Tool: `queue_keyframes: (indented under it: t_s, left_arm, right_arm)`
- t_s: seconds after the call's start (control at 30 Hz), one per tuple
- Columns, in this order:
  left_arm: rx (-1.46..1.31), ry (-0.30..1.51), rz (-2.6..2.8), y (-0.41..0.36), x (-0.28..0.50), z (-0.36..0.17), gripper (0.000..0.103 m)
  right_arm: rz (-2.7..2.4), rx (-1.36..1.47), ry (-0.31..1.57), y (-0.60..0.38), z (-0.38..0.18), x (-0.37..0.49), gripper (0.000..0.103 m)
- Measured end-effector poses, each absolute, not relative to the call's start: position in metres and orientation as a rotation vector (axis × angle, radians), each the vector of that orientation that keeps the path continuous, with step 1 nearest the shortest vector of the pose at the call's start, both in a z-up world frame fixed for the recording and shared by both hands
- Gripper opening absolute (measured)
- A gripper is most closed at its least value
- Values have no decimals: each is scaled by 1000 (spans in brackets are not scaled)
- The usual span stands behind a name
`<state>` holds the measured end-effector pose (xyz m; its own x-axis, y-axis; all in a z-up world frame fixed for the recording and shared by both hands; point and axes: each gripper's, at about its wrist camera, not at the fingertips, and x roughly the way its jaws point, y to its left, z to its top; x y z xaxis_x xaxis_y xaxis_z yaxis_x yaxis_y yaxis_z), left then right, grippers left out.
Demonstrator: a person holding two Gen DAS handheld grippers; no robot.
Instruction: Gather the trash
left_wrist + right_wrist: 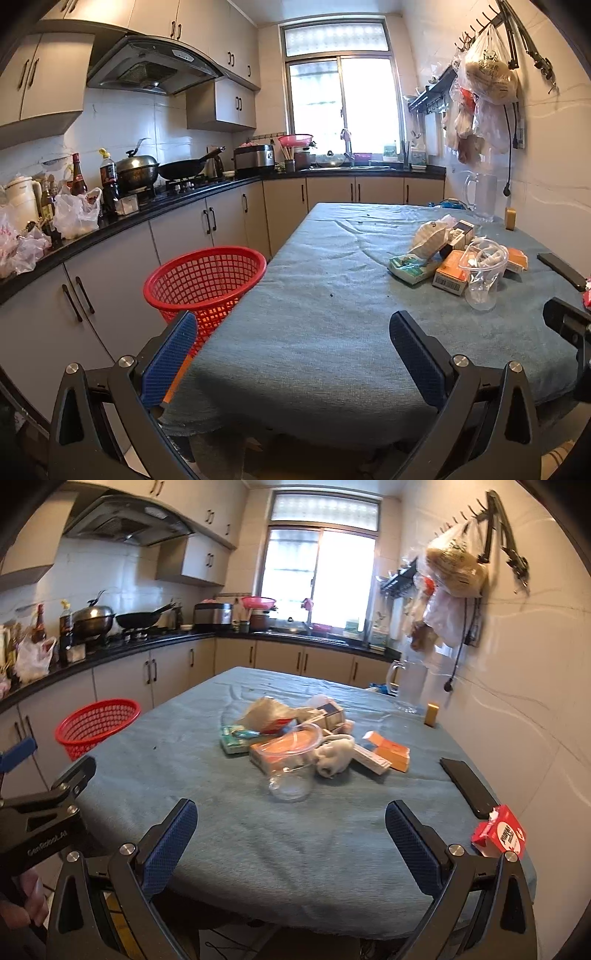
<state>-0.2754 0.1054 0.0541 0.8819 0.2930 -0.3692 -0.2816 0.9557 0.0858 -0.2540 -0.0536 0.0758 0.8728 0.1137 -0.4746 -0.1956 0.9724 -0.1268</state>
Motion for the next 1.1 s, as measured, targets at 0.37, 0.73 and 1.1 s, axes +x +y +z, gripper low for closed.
queue_keyframes:
  t_s: [0.37, 0.73, 1.1]
  left_arm:
    - [16, 408, 308, 112, -275, 49, 103]
    - [25, 416, 302, 111, -274, 46, 103]
    - [28, 425, 299, 111, -272, 45, 103]
  right_arm:
    - [182, -184, 490, -48, 73, -255, 103]
    - [186, -190, 503, -46, 70, -254, 103]
    - [188, -187, 518, -45, 67, -251, 103]
